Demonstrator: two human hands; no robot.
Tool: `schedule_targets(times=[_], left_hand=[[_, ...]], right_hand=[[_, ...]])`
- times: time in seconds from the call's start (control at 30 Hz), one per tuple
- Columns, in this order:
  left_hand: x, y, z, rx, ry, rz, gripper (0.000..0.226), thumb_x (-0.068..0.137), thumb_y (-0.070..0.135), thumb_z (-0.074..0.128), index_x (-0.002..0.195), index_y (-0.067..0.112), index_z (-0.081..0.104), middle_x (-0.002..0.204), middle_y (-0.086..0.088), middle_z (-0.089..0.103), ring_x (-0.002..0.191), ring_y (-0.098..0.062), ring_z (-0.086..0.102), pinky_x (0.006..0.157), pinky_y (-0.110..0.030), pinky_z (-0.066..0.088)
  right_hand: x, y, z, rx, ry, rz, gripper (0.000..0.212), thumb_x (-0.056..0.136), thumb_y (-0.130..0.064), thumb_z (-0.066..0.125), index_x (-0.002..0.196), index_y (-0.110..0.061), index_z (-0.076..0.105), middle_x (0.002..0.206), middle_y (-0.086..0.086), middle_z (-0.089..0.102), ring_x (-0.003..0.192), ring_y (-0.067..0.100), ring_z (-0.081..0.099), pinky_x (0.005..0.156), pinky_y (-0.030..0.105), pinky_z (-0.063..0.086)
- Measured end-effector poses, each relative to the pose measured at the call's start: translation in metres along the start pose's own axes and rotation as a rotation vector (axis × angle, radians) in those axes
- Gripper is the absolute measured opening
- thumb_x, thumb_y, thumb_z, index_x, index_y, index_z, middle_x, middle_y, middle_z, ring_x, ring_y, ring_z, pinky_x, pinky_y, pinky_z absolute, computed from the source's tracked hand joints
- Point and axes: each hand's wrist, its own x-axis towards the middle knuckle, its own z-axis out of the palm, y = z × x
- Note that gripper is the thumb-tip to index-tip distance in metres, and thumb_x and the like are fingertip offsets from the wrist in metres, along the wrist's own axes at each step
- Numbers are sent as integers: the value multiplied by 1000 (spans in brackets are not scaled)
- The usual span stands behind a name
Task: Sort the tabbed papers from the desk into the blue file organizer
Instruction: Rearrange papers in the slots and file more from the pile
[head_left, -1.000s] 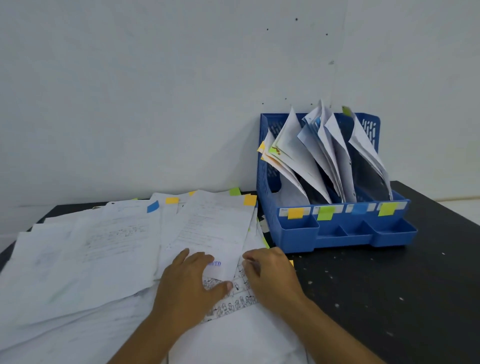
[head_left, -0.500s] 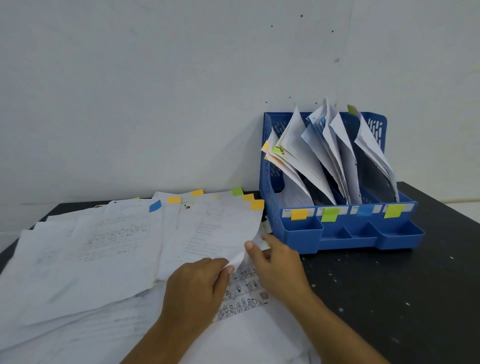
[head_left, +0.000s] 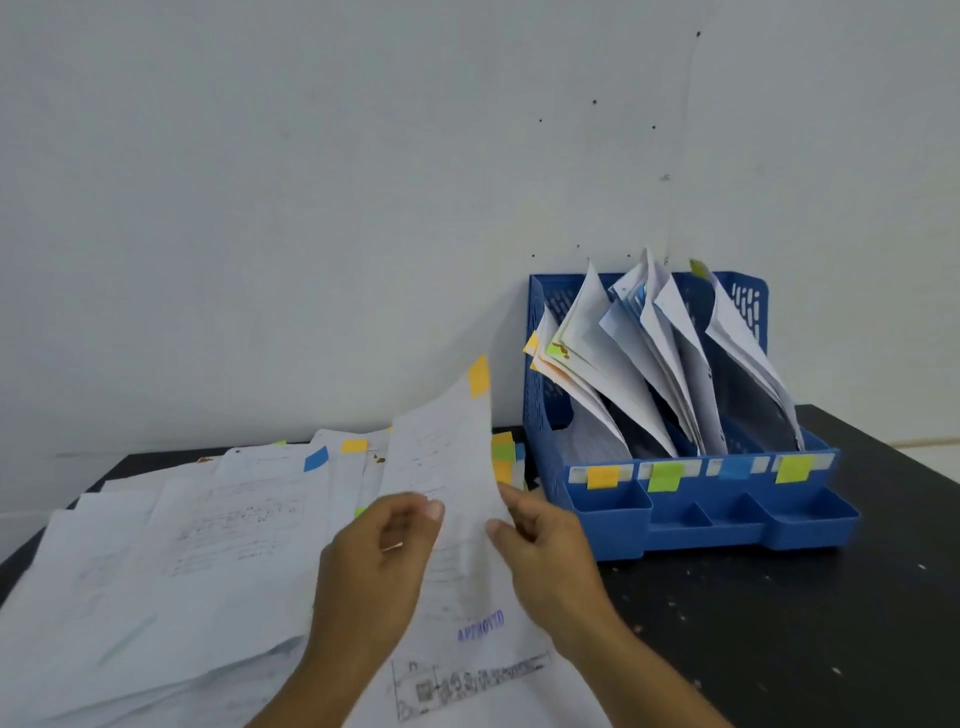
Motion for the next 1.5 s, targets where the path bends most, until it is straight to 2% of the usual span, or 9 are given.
schedule_targets(times=[0.13,0.3,0.4,0.5,0.6,0.7,0.87,1.13,1.5], left_hand=[[28,28,4,-6,-155,-249,83,75,63,67,146,32,37,143,8,47,126,-15,49,99,-32,43],[41,36,15,-136,-47,-268,18,94,27,49,105,28,64,99,3,68,93,-20,63,84,-47,54],[38,44,13,-170,6,-273,28,101,19,38,117,20,61,96,6,62,86,-13,56,70,-32,44],[34,56,10,-222,25,-219,35,104,23,36,132,23,57,117,7,62,102,-15,55,87,-31,40],[33,73,9,-267,33,-113,33,104,24,37,129,30,57,118,15,60,106,-10,52,90,-29,38],[34,93,8,-331,12,-6,30,104,26,38,123,36,58,106,26,60,99,0,55,88,-25,38],[45,118,10,-454,-35,82,29,104,25,41,114,43,62,105,29,67,103,5,61,95,-26,46],[72,163,36,-554,-140,96,28,104,23,43,100,39,66,101,18,72,97,-7,68,89,-36,54],[122,177,123,-452,-96,147,38,105,28,30,138,29,50,136,5,56,119,-19,54,102,-39,47]], right_hand=[[-10,0,10,-165,-7,-188,36,99,-17,59,131,-33,61,122,-16,67,109,6,62,91,15,52],[-21,-13,8,-277,-121,-351,32,96,-21,63,121,-42,67,102,-33,67,96,-2,61,81,10,50],[-8,-24,-9,-264,109,-433,20,89,-43,69,108,-38,73,93,-26,70,85,2,64,71,24,56],[33,-35,-38,-546,580,-576,32,88,-39,71,118,-27,66,105,-11,64,96,8,58,76,35,55],[72,-47,-62,-965,636,-479,67,80,-42,77,136,-23,45,123,5,48,107,22,51,79,37,53],[90,-58,-78,-1210,594,-450,70,82,-40,75,138,-22,36,124,11,45,101,29,57,72,37,54],[99,-92,-110,-986,619,-500,35,100,-17,49,134,-13,46,117,12,59,96,30,61,67,34,46],[102,-108,-137,-888,672,-425,29,98,-15,49,126,-11,51,104,9,60,90,27,58,70,31,38],[93,-106,-136,-745,645,-447,30,98,-26,56,127,-15,54,107,6,64,96,24,61,80,39,54]])
